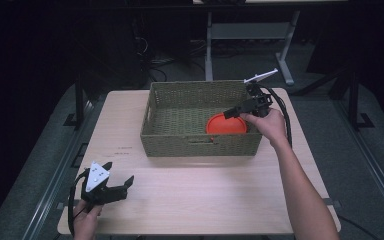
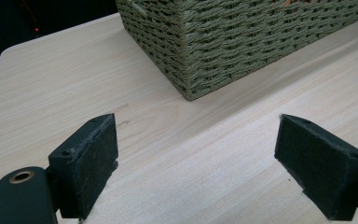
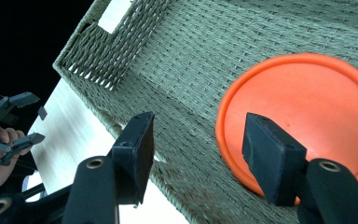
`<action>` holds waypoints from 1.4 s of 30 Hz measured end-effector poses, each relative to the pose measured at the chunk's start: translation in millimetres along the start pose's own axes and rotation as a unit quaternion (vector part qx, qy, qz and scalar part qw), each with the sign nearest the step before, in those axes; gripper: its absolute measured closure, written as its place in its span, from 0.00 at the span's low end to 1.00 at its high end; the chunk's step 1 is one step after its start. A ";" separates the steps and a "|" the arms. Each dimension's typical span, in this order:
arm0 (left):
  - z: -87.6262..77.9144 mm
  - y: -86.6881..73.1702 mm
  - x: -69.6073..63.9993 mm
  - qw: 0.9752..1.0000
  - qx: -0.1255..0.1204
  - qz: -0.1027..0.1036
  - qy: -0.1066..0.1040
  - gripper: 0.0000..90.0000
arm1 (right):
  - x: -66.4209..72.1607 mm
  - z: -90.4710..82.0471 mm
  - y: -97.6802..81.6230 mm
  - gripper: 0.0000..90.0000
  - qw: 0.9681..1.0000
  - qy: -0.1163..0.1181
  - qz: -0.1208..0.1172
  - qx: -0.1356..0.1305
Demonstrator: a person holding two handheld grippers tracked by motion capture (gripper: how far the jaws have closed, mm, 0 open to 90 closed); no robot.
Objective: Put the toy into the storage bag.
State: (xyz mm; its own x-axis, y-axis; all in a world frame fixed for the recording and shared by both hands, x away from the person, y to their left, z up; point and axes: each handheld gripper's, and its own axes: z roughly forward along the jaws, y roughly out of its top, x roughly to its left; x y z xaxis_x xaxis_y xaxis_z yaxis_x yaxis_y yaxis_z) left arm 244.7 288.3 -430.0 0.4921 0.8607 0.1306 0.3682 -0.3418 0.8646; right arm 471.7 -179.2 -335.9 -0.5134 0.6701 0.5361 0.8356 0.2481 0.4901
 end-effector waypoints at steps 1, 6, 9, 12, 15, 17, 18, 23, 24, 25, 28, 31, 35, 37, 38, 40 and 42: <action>-0.1 0.0 0.1 1.000 0.001 0.000 0.000 0.14 | -0.4 -0.8 -1.2 0.47 1.000 0.002 0.001 0.000; 0.2 0.0 0.8 1.000 0.001 -0.001 0.001 0.14 | 0.5 -6.2 -7.6 0.46 1.000 0.002 -0.003 -0.003; 0.0 0.0 0.4 1.000 0.000 0.000 0.001 0.14 | 2.3 -9.7 -10.9 0.45 1.000 0.004 -0.006 -0.005; -0.1 0.0 0.2 1.000 0.001 0.000 0.000 0.14 | 5.3 -12.5 -15.3 0.45 1.000 0.005 -0.012 -0.009; -0.1 -0.1 0.4 1.000 0.000 0.000 0.000 0.14 | 7.0 -14.3 -17.4 0.44 1.000 0.004 -0.016 -0.007; -0.1 -0.1 0.5 1.000 0.000 0.000 0.001 0.14 | 7.6 -14.9 -17.7 0.44 1.000 0.005 -0.015 -0.008; -0.1 -0.1 0.5 1.000 0.000 0.000 0.001 0.14 | 9.0 -16.8 -18.9 0.44 1.000 0.006 -0.021 -0.010; 0.1 -0.2 0.8 1.000 0.000 0.000 0.001 0.14 | 14.4 -21.9 -22.8 0.42 1.000 0.008 -0.026 -0.013; 0.1 -0.2 0.8 1.000 0.000 0.000 0.001 0.14 | 14.4 -21.9 -22.8 0.42 1.000 0.008 -0.026 -0.013; 0.0 -0.2 0.7 1.000 0.001 0.000 0.001 0.14 | 14.8 -23.0 -23.8 0.41 0.999 0.006 -0.029 -0.014; 0.0 -0.1 0.6 1.000 0.001 0.001 0.001 0.14 | 17.2 -27.0 -30.3 0.39 0.999 0.009 -0.037 -0.020; 0.0 -0.2 0.7 1.000 0.001 0.000 0.002 0.14 | 18.9 -29.4 -35.4 0.36 0.999 0.012 -0.047 -0.023; -0.2 -0.2 0.8 1.000 0.001 0.000 0.002 0.14 | 22.0 -31.5 -41.2 0.34 0.998 0.018 -0.053 -0.027; -0.1 -0.2 0.7 1.000 0.000 0.001 0.001 0.14 | 23.3 -32.8 -45.5 0.33 0.998 0.021 -0.056 -0.029; -0.1 -0.3 0.7 1.000 0.000 0.001 0.002 0.14 | 23.9 -33.8 -48.3 0.33 0.998 0.022 -0.061 -0.028; -0.1 -0.3 0.8 1.000 0.001 0.000 0.002 0.14 | 24.9 -35.2 -52.4 0.33 0.997 0.024 -0.062 -0.029; -0.1 -0.3 0.8 1.000 0.001 0.000 0.002 0.14 | 25.8 -38.0 -60.1 0.33 0.997 0.027 -0.068 -0.028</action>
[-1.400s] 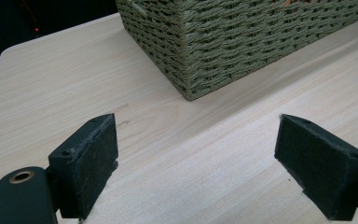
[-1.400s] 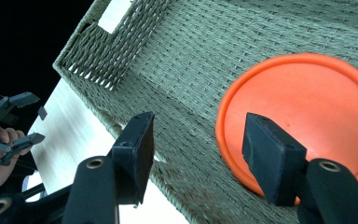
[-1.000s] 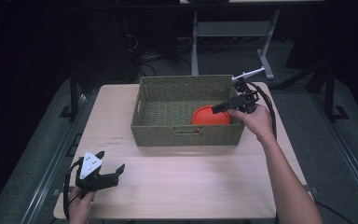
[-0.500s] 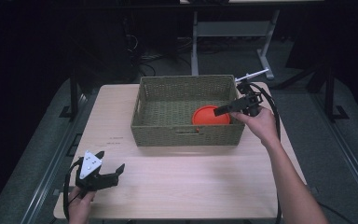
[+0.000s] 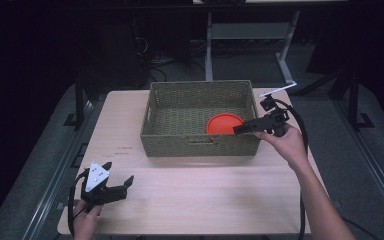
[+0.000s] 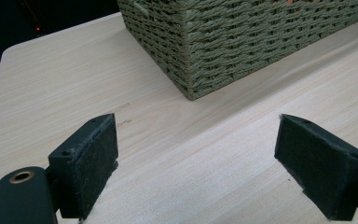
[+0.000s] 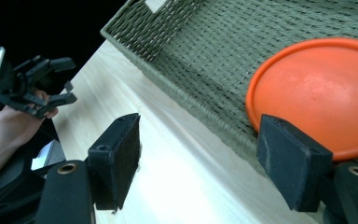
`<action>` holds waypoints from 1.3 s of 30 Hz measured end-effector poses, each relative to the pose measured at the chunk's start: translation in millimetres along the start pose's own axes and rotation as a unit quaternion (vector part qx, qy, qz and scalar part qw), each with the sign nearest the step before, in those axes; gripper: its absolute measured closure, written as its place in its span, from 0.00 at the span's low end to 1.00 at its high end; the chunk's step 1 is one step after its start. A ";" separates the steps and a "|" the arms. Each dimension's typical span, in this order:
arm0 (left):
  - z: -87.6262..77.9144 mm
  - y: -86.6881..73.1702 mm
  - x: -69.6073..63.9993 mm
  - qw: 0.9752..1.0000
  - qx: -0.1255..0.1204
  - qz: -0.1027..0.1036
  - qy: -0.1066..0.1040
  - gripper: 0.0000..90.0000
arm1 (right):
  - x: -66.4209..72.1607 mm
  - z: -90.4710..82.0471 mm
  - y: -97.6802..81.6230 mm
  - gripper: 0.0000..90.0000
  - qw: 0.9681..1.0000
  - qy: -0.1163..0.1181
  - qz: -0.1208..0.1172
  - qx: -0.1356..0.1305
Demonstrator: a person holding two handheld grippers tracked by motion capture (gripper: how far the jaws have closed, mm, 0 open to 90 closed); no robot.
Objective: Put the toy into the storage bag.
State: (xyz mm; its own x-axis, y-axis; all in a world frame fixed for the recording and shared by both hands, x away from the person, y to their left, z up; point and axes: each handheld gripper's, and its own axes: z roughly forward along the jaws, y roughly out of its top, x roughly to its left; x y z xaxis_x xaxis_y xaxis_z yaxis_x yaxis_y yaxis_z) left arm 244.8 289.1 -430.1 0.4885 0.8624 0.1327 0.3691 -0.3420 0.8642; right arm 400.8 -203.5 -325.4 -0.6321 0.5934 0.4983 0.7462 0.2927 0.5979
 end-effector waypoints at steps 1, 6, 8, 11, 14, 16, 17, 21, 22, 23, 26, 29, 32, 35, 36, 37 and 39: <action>0.0 0.0 0.0 1.000 0.000 0.000 0.000 0.14 | 0.0 0.0 0.0 0.33 1.000 0.000 0.000 0.000; 0.1 0.0 0.0 1.000 0.000 0.001 0.000 0.14 | 3.2 -7.9 -13.5 0.32 1.000 0.002 -0.007 -0.006; 0.0 0.0 -0.1 1.000 0.000 0.000 0.001 0.14 | 3.5 -9.1 -15.5 0.31 1.000 0.003 -0.007 -0.008; 0.0 -0.1 -0.1 1.000 0.000 0.000 0.001 0.14 | 5.3 -13.6 -24.5 0.31 1.000 0.006 -0.010 -0.014; -0.1 0.0 -0.3 1.000 0.000 0.000 0.000 0.14 | 5.7 -15.4 -29.2 0.31 1.000 0.005 -0.013 -0.016; 0.0 0.0 -0.3 1.000 0.000 0.001 -0.001 0.14 | 5.8 -17.2 -34.4 0.31 1.000 0.007 -0.014 -0.017; 0.6 0.0 -0.4 1.000 0.001 -0.001 -0.001 0.14 | 5.2 -17.9 -40.9 0.30 1.000 0.008 -0.014 -0.015; 1.1 0.2 -1.3 1.000 0.001 -0.001 -0.002 0.14 | 3.3 -18.2 -52.7 0.30 1.000 0.009 -0.013 -0.018; 1.1 0.2 -1.3 1.000 0.001 -0.001 -0.002 0.14 | 3.3 -18.2 -52.7 0.30 1.000 0.009 -0.013 -0.018; 0.9 0.1 -1.1 1.000 0.002 0.000 -0.003 0.14 | 2.5 -18.3 -55.9 0.30 1.000 0.010 -0.010 -0.019; 1.2 0.0 -0.8 1.000 0.002 0.003 -0.002 0.14 | 1.1 -19.0 -66.0 0.30 1.000 0.006 -0.012 -0.017; 2.1 0.0 -1.3 1.000 0.004 0.001 -0.001 0.14 | -3.3 -17.3 -85.1 0.30 1.000 0.014 -0.014 -0.018; 3.0 0.1 -0.5 1.000 0.005 0.000 0.001 0.14 | -6.4 -16.3 -95.6 0.30 1.000 0.018 -0.006 -0.017; 2.7 -0.2 -0.8 1.000 0.003 0.001 0.000 0.14 | -12.7 -17.4 -116.0 0.29 1.000 0.016 0.000 -0.024; 2.9 -0.4 -1.3 1.000 0.001 0.001 -0.001 0.14 | -12.7 -17.4 -116.0 0.29 1.000 0.016 0.000 -0.024; 3.1 -0.5 -1.8 1.000 0.001 0.002 -0.002 0.14 | -14.1 -17.9 -120.5 0.29 1.000 0.017 0.001 -0.026; 3.5 -0.2 -2.1 1.000 0.003 0.004 -0.003 0.14 | -16.4 -19.3 -128.4 0.29 0.999 0.015 0.002 -0.031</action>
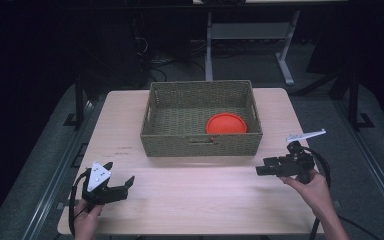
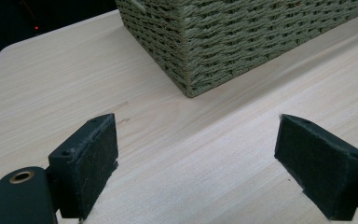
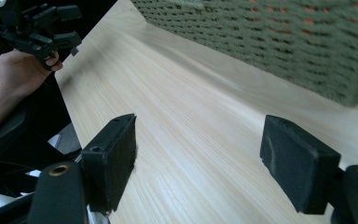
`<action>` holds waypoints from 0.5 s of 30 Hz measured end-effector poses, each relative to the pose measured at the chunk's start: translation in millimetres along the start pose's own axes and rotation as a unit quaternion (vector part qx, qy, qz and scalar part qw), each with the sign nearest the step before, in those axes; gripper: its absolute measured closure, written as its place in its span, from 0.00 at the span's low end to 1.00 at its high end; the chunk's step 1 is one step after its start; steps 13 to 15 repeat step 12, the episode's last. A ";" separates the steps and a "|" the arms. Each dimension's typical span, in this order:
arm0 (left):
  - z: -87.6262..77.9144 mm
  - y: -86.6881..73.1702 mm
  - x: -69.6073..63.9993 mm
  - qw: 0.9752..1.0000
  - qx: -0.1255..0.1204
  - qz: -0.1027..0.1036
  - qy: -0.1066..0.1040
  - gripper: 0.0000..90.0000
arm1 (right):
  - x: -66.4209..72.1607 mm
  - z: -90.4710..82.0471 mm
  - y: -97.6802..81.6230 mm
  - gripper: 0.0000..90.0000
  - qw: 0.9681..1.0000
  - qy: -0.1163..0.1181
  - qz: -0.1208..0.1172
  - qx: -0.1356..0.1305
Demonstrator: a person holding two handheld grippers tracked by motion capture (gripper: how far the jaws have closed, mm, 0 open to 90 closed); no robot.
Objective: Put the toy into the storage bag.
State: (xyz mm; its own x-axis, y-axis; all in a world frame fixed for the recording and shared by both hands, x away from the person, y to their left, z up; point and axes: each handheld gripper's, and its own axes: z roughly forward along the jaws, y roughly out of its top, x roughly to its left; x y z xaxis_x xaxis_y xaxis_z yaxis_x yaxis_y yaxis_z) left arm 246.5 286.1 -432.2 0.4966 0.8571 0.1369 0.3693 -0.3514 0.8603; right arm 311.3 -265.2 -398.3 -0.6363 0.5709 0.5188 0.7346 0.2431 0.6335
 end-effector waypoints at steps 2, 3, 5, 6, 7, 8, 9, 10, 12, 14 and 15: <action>0.1 0.1 -0.1 1.000 -0.001 0.001 0.000 0.14 | -1.3 -2.8 -5.9 0.29 1.000 -0.005 0.007 -0.004; 0.0 0.1 0.0 1.000 -0.001 0.001 0.000 0.14 | -2.3 -4.2 -8.4 0.29 1.000 -0.003 0.009 -0.007; -0.1 -0.2 0.3 1.000 -0.002 -0.002 0.002 0.14 | -3.6 -6.6 -12.7 0.28 1.000 -0.007 0.008 -0.009; -0.3 -0.2 0.6 1.000 -0.001 -0.003 0.002 0.14 | -4.4 -7.7 -15.8 0.28 1.000 -0.007 0.009 -0.011; -0.4 -0.1 0.8 1.000 -0.001 -0.003 0.002 0.14 | -4.9 -8.6 -18.7 0.28 1.000 -0.009 0.010 -0.012; -0.5 -0.3 1.0 1.000 -0.001 -0.002 0.003 0.14 | -5.0 -9.3 -21.0 0.28 1.000 -0.012 0.008 -0.010; -0.5 -0.3 1.1 1.000 -0.001 -0.002 0.004 0.14 | -5.2 -10.7 -25.5 0.27 1.000 -0.023 -0.002 -0.009; -0.5 -0.2 1.1 1.000 -0.001 -0.002 0.003 0.14 | -4.7 -11.8 -28.6 0.27 1.000 -0.027 -0.001 -0.009; -0.2 -0.5 0.7 1.000 -0.001 0.000 0.002 0.14 | -5.6 -13.9 -36.9 0.27 1.000 -0.023 0.000 -0.012; -0.2 -0.5 0.7 1.000 -0.001 0.000 0.002 0.14 | -5.6 -13.9 -36.9 0.27 1.000 -0.023 0.000 -0.012; -0.2 -0.5 0.7 1.000 -0.001 0.000 0.002 0.14 | -5.6 -13.9 -36.9 0.27 1.000 -0.023 0.000 -0.012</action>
